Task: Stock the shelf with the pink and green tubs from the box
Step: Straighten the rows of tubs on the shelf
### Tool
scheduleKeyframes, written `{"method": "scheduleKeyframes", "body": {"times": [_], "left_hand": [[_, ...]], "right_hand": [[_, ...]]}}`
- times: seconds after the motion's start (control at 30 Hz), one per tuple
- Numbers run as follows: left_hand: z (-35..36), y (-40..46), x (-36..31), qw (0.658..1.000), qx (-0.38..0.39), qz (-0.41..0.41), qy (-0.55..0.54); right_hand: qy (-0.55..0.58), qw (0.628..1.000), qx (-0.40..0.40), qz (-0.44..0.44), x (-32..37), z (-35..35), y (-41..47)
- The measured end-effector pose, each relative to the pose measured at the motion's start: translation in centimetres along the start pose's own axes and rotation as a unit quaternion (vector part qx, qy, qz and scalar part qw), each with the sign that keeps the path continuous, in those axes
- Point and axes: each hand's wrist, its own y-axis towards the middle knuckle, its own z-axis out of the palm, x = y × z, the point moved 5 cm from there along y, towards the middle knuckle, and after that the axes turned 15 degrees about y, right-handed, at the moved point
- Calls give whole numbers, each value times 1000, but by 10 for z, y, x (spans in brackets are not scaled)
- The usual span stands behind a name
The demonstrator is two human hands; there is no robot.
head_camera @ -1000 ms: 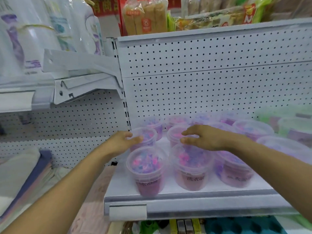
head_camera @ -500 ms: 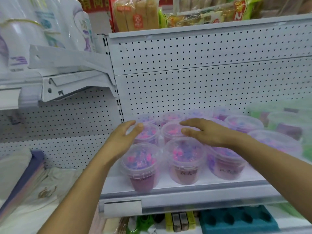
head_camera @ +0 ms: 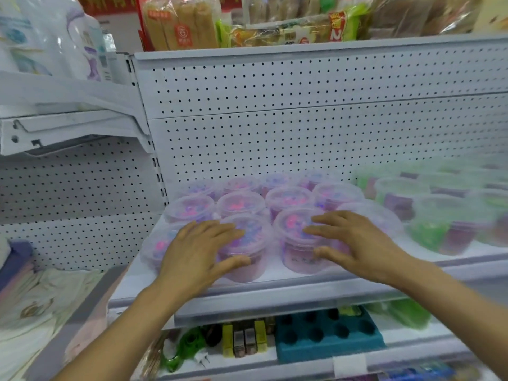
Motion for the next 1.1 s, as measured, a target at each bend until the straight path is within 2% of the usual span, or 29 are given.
{"method": "scheduleKeyframes", "body": {"times": [0.23, 0.33, 0.43, 0.5, 0.57, 0.7, 0.9, 1.0, 1.1], "left_hand": [[-3, 2, 1, 1000, -3, -10, -7], [-19, -12, 15, 993, -68, -97, -12], [-13, -38, 30, 977, -47, -207, -16], [4, -45, 35, 971, -3, -237, -35], [14, -44, 39, 972, 6, -234, -34], [15, -40, 44, 972, 9, -233, -37], [2, -42, 38, 974, 24, -227, -4], [-15, -32, 1, 985, -22, -169, 2], [-16, -13, -44, 996, -22, -86, -4]], "right_hand": [[19, 999, -11, -39, -4, -1, -6], [17, 996, -78, -48, -20, -26, -30], [5, 988, -153, 16, -62, -46, -56], [46, 983, -149, 95, -86, -44, -64], [78, 981, -118, 132, -98, -31, -64], [110, 981, -103, 122, -102, -23, -57], [100, 985, -91, 112, -97, -30, -56], [117, 984, -100, 89, -87, -32, -57], [108, 987, -99, 71, -78, -25, -49]]}}
